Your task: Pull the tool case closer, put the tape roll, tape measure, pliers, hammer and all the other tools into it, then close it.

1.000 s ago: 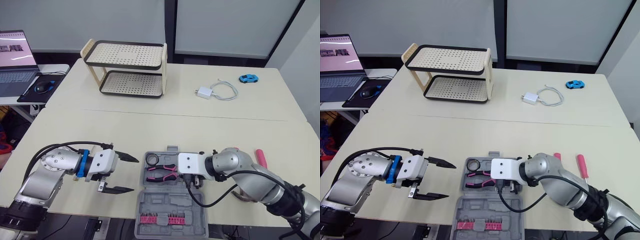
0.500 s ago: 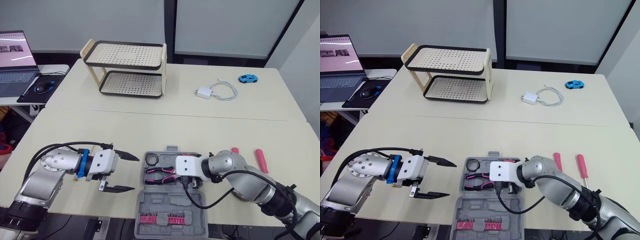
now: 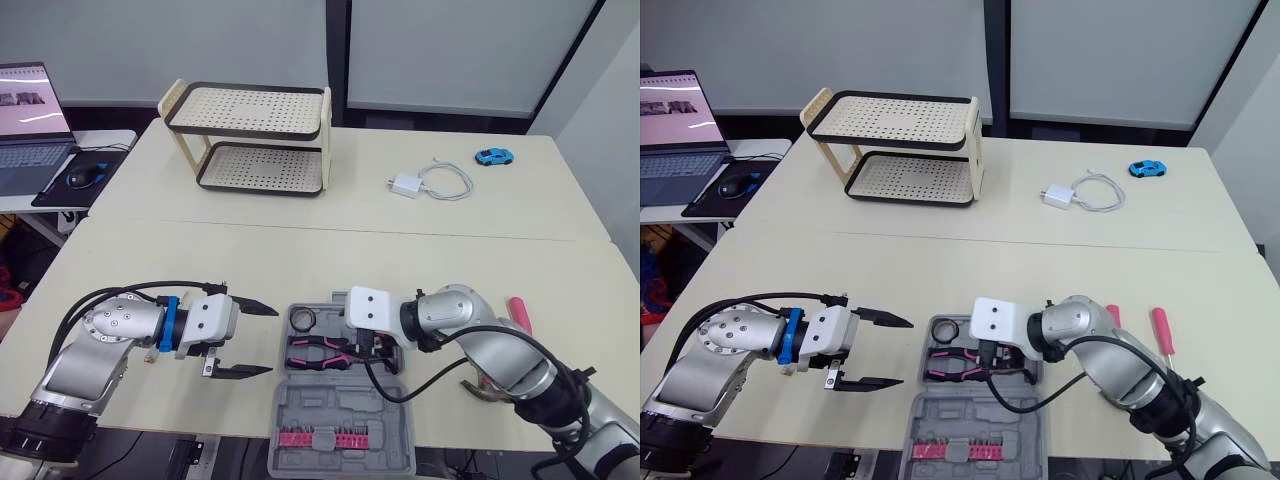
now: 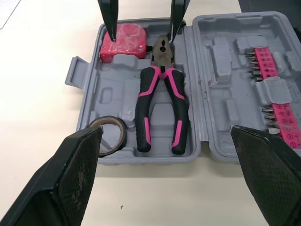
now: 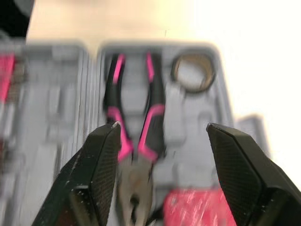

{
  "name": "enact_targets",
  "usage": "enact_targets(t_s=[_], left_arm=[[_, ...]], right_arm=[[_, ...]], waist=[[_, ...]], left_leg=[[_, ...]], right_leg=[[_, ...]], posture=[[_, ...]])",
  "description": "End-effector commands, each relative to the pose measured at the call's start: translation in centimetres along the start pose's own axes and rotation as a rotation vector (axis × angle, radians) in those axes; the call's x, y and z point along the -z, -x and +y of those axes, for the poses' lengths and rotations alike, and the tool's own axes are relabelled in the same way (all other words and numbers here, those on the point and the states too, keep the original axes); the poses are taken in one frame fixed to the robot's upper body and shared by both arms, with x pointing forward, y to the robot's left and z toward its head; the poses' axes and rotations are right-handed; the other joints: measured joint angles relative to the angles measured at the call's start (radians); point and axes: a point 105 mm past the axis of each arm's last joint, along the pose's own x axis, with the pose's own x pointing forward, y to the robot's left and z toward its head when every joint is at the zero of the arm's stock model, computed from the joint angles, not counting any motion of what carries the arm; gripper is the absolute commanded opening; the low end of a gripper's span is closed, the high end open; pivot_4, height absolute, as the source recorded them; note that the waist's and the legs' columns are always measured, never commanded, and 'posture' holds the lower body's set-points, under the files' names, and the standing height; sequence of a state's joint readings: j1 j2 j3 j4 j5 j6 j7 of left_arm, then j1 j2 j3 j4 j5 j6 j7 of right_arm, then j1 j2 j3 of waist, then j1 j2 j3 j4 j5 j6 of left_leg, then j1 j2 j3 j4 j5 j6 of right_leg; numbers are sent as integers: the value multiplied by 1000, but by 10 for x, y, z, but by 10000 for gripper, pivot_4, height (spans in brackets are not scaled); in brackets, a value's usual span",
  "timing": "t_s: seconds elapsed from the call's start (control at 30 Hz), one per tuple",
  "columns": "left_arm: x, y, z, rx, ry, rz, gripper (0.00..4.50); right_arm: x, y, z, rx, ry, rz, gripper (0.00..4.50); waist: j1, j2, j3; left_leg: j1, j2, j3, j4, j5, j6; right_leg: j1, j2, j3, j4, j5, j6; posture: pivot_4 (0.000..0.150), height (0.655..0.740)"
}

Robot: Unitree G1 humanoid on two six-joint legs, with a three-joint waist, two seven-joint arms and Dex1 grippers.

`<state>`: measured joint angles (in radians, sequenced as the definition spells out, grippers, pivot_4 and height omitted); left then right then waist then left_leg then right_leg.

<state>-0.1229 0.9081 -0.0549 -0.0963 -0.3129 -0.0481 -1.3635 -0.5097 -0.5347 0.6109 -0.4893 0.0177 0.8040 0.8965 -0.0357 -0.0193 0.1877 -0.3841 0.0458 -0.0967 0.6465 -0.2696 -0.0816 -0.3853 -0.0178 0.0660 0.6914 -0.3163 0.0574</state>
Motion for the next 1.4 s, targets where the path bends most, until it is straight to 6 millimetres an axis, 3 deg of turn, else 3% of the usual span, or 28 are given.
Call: enact_targets(t_s=[0.03,0.4,0.7,0.8,0.9,1.1,1.2,1.4], left_arm=[[-6,3,2,-24,-16,-14,45000],[-1,6,-2,-44,6,-8,45000],[4,6,-3,-58,22,-2,45000],[6,7,-4,-64,28,1,45000],[9,9,-2,-84,44,5,45000],[14,16,4,-163,101,-19,45000],[17,26,8,-233,118,-34,45000],[39,64,10,-431,215,14,45000]], right_arm=[[3,-8,-5,28,9,-16,21715],[27,-37,-1,3,-23,39,279],[55,-48,12,-33,-2,139,279],[54,-50,13,-29,20,129,279],[38,-48,7,0,50,59,279],[1,-26,-12,81,41,-101,279],[-9,-2,-11,82,17,-164,279],[7,63,-17,228,8,-136,279]], waist=[[0,0,0],[-5,0,0],[-6,0,0],[-6,0,-1],[-7,0,-1],[-11,0,0],[-12,0,0],[-7,0,0]], left_leg=[[0,0,0,0,0,0],[0,0,0,0,0,0],[2,0,0,0,0,0],[2,0,0,0,0,0],[3,0,0,0,0,0],[2,0,0,0,0,0],[1,0,0,0,0,0],[1,0,0,0,0,0]], right_leg=[[0,0,0,0,0,0],[0,0,0,0,0,0],[0,0,0,1,0,0],[1,0,1,2,0,0],[1,0,1,2,0,0],[-1,0,1,4,0,0],[-1,0,1,5,0,0],[0,0,0,4,-1,-1]], posture=[[1500,7350],[1500,7350],[1500,7350],[1500,7350],[1500,7350],[1500,7350],[1500,7350],[1500,7350]])
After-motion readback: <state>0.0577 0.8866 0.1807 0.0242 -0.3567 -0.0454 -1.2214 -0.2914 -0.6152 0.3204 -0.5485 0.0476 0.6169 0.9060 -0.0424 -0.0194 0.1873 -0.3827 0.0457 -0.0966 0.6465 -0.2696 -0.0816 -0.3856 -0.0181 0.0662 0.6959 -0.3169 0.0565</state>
